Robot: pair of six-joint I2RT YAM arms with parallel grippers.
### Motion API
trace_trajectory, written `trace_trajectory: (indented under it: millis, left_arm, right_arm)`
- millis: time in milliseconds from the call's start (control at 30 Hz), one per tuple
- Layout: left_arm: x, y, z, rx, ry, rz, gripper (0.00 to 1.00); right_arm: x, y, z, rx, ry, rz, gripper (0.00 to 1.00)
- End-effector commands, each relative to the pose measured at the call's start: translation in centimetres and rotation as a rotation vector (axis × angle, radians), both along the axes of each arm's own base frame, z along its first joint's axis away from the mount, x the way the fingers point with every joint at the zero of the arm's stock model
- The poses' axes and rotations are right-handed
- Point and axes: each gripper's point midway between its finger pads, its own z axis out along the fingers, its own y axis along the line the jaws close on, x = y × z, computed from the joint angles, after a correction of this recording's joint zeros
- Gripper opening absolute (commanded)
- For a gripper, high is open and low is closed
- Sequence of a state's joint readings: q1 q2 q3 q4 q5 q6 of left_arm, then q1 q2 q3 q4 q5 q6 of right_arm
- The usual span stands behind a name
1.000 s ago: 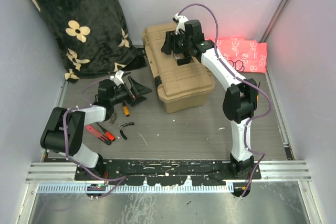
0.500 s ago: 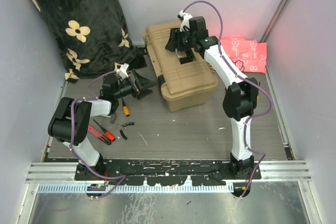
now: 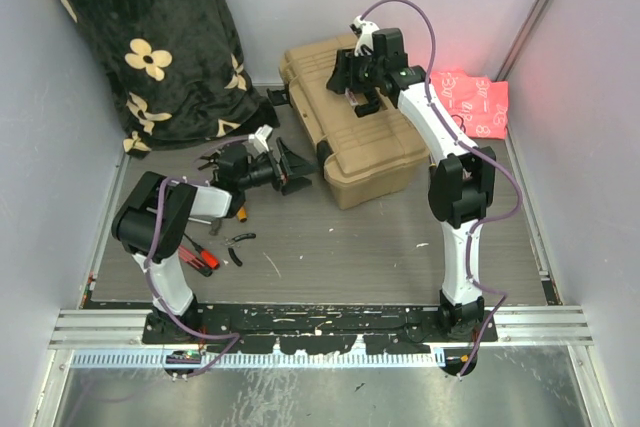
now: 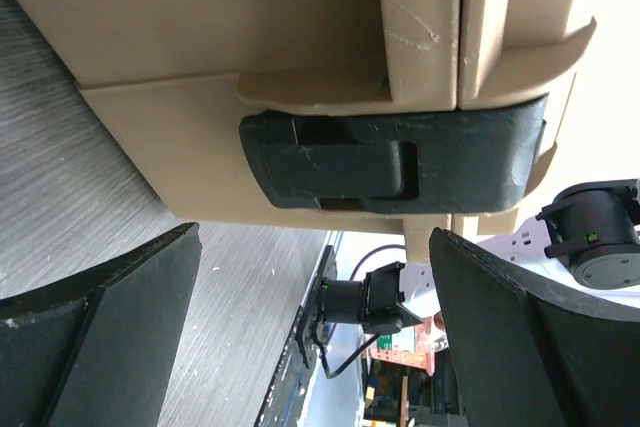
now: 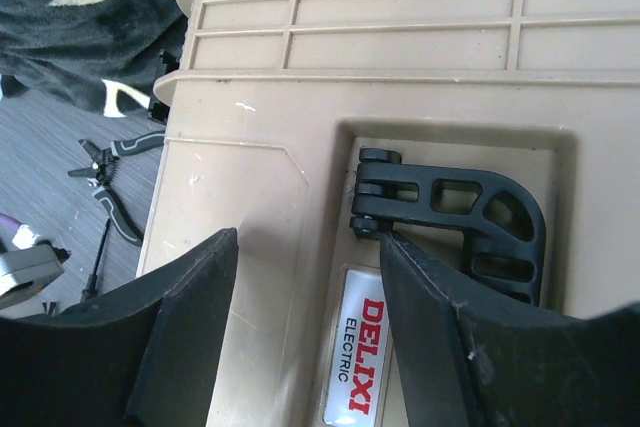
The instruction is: Pack the tool kit
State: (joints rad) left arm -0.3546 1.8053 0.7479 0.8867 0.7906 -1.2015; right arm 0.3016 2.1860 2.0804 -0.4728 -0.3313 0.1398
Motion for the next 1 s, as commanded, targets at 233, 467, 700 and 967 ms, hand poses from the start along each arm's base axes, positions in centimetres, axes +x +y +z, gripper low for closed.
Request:
trace_trajectory:
  millis: [233,467,700,967]
  left_arm:
    - [2.3,-2.6,3.0,-0.108,-0.103,-0.029,0.98]
    - [2.0,-4.6,3.8,-0.153,-0.125,-0.068,0.98]
    - [1.6,-6.0,3.9,-0.164,-0.125,-0.083,0.98]
    - [1.3,-7.8,4.0,-0.178,-0.115,-0.097,0.98]
  right_arm:
    - [-15.4,-14.4,-23.9,-0.493,0.900,-0.178,0.67]
    - [-15.9,-14.6,-23.9,-0.504,0.909,-0.170,0.67]
    - [-16.1,-14.5,-24.0,-0.501,0.914,-0.161,0.67]
    - [-16.3,-14.2,-24.2,-0.483,0.921,-0.145,0.66]
